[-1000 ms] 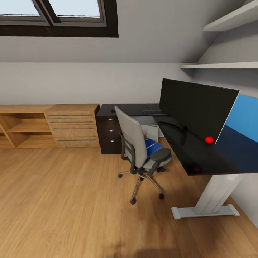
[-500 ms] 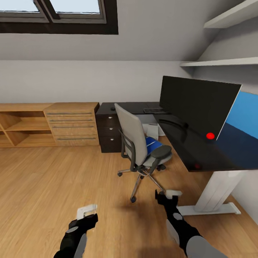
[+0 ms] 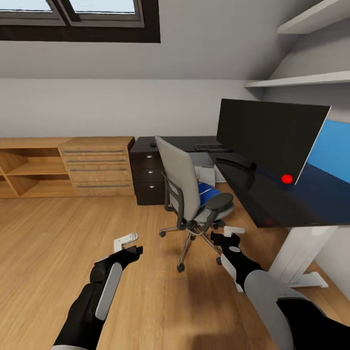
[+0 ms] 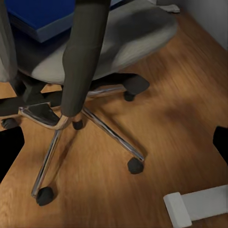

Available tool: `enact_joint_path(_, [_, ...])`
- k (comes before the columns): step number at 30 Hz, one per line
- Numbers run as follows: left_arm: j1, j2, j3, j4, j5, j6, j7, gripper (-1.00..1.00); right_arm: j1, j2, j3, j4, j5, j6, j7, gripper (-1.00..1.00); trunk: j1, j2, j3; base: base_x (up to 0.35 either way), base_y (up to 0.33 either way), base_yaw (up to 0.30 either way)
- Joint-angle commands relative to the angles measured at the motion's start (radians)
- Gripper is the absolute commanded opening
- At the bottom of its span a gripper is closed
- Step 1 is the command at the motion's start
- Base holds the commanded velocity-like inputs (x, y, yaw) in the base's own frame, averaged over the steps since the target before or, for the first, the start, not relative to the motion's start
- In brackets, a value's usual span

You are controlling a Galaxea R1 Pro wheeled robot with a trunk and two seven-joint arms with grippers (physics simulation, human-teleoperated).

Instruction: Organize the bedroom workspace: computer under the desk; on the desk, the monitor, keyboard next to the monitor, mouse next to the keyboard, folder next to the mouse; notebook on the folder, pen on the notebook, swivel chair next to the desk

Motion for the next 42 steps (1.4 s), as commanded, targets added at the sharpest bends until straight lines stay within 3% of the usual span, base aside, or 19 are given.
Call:
enact_joint_path(1, [0.012,0.004,-0.001,-0.022,0.011,0.000,0.008,1.00,-0.001,0.001,-0.001,0.002,-0.003,-0.004,-0.002,1.00,0.004,-0.008,-0.004,0.000,0.000,0.000])
enact_joint_path(4, [0.047,0.014,-0.008,-0.119,0.012,-0.001,0.007,1.00,-0.002,0.002,-0.002,0.004,-0.003,-0.002,-0.002,1.00,0.015,-0.029,-0.014,0.000,0.000,0.000])
enact_joint_path(6, [0.105,0.018,-0.039,-0.199,0.007,-0.003,0.008,1.00,-0.002,0.003,-0.003,0.007,-0.004,-0.002,-0.002,1.00,0.023,-0.043,-0.020,0.000,0.000,0.000])
enact_joint_path(8, [0.167,0.025,-0.082,-0.241,0.000,-0.009,0.010,1.00,-0.001,0.002,-0.005,0.006,-0.004,-0.004,0.001,1.00,0.031,-0.057,-0.026,0.000,0.000,0.000])
enact_joint_path(11, [0.218,0.037,-0.120,-0.270,-0.006,-0.025,0.013,1.00,0.001,0.002,-0.006,0.004,-0.005,-0.022,0.007,1.00,0.042,-0.078,-0.035,0.000,0.000,0.000])
enact_joint_path(21, [0.243,0.046,-0.142,-0.275,-0.010,-0.035,0.018,1.00,0.005,0.001,-0.002,-0.027,-0.003,-0.091,0.013,1.00,0.080,-0.148,-0.067,0.000,0.000,0.000])
enact_joint_path(42, [0.243,0.045,-0.146,-0.275,-0.011,-0.036,0.018,1.00,0.006,0.003,0.000,-0.049,-0.002,-0.094,0.011,1.00,0.161,-0.295,-0.133,0.000,0.000,0.000])
